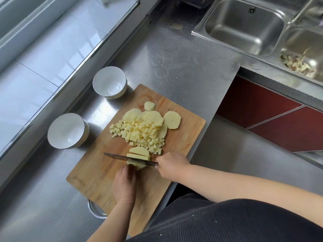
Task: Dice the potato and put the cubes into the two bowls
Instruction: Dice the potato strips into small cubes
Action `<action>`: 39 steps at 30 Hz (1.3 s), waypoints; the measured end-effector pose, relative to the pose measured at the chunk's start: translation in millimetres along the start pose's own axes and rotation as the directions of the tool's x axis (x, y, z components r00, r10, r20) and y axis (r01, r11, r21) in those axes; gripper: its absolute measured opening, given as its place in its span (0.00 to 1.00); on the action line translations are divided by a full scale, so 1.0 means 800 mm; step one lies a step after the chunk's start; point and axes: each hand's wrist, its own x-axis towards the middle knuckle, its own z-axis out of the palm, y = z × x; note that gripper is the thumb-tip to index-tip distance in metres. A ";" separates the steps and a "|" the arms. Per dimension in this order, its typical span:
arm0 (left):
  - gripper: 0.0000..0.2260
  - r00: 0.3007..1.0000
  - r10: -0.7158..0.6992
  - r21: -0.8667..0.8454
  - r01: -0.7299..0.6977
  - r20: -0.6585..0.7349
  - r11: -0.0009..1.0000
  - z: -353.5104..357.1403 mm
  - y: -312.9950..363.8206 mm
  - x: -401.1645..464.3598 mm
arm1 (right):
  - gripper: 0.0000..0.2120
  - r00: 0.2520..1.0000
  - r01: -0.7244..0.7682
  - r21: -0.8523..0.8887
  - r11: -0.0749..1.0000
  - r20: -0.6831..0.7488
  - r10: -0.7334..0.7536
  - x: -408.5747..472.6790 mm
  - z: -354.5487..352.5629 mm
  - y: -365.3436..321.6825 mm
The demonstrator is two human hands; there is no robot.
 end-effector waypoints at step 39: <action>0.07 0.923 0.017 -0.339 -0.158 -0.384 0.928 -0.073 0.030 0.021 | 0.09 0.990 -0.105 -0.089 0.991 0.082 0.112 0.002 0.016 -0.018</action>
